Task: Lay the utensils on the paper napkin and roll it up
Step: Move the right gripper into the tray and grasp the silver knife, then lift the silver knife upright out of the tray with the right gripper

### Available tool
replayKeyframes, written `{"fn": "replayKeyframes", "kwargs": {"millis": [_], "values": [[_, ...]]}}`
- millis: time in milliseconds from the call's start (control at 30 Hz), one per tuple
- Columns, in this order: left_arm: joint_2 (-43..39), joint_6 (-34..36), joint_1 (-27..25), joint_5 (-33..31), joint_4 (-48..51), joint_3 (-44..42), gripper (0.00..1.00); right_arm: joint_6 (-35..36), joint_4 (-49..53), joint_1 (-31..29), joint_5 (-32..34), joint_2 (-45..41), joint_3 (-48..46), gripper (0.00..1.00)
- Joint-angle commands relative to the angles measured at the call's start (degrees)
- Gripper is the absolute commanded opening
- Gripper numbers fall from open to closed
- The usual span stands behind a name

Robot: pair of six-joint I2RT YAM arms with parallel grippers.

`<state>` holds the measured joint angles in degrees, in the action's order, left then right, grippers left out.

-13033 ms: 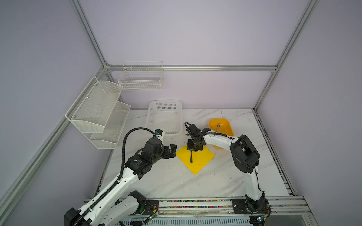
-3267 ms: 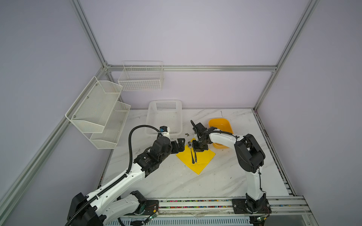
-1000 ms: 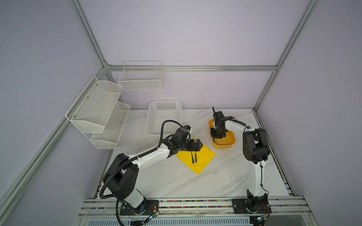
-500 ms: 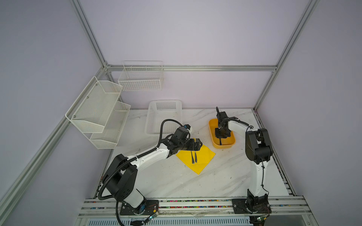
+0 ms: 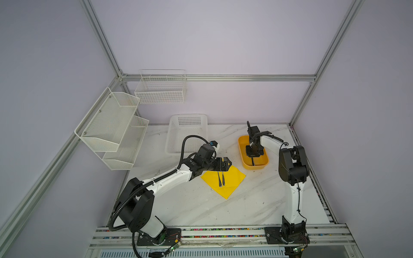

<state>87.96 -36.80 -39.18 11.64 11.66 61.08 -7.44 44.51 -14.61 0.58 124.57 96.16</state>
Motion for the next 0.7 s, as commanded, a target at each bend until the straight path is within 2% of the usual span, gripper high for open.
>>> {"fn": "replayKeyframes", "kwargs": {"millis": [0,200,667], "values": [[-1.70,1.12,-0.11,1.67,-2.46,3.88,1.00,-2.60,7.24,-0.37,-2.69,3.34,1.53,0.27],[-1.98,1.12,0.11,3.42,-2.91,3.99,1.00,-4.62,9.16,-0.33,-2.03,4.44,3.08,0.28],[-2.27,1.21,0.95,4.68,-3.57,3.12,1.00,-1.53,7.94,0.63,-4.01,8.65,-0.63,0.21]]}}
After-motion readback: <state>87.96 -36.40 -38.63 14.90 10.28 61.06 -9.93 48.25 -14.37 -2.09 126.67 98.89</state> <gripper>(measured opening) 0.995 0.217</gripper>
